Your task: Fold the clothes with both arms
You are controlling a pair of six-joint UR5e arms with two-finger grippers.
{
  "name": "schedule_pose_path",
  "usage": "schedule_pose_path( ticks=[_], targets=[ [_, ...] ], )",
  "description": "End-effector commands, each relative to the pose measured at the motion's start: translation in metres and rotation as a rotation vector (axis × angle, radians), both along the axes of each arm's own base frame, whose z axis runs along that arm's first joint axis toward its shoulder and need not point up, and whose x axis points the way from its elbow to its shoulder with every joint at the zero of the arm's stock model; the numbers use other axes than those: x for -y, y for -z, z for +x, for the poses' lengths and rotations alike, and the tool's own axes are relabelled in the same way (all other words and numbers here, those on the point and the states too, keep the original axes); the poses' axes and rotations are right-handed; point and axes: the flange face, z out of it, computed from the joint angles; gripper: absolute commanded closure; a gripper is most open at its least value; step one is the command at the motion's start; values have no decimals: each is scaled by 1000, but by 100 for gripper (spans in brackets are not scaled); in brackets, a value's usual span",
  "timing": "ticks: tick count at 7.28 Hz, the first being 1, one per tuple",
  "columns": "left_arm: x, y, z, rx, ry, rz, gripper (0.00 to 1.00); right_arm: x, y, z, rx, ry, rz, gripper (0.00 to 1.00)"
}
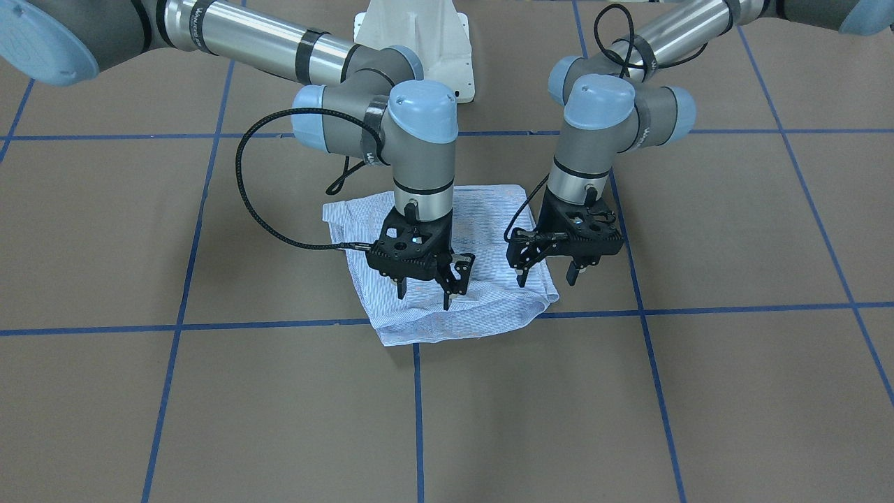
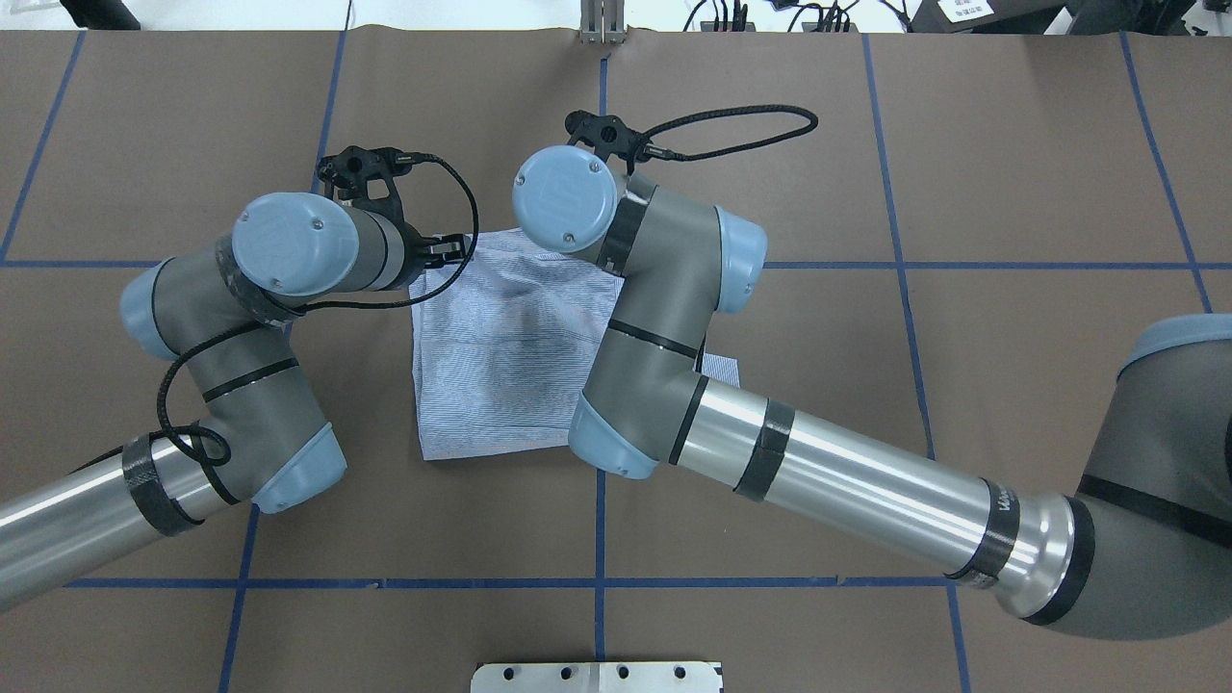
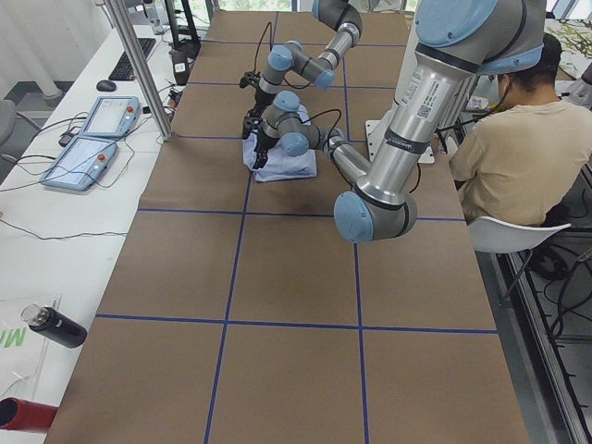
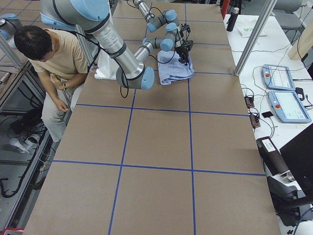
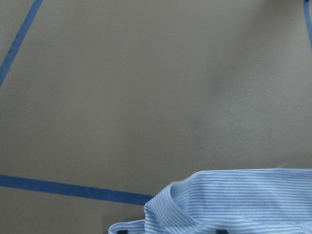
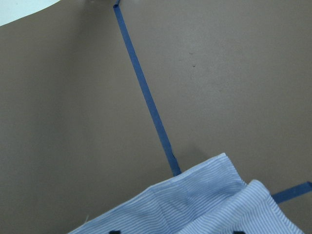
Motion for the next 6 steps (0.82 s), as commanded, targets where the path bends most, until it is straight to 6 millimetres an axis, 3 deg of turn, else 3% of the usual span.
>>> schedule_pose_path(
  ticks=[1,2,3,4,6],
  targets=[
    [-11,-13,-86,57,-126,107,0,25,14,73,8,106,-50,0],
    [-23,-22,-132,126,-176,143,0,12,4,138,-33,183,-39,0],
    [-33,-37,-181,201,-222,187,0,-5,-30,222,-78,280,-1,0],
    [-36,-64,-232,255,-278,221,0,-18,-74,307,-98,348,31,0],
    [-29,-123,-366,371,-377,313,0,-25,-169,444,-155,496,98,0]
  ],
)
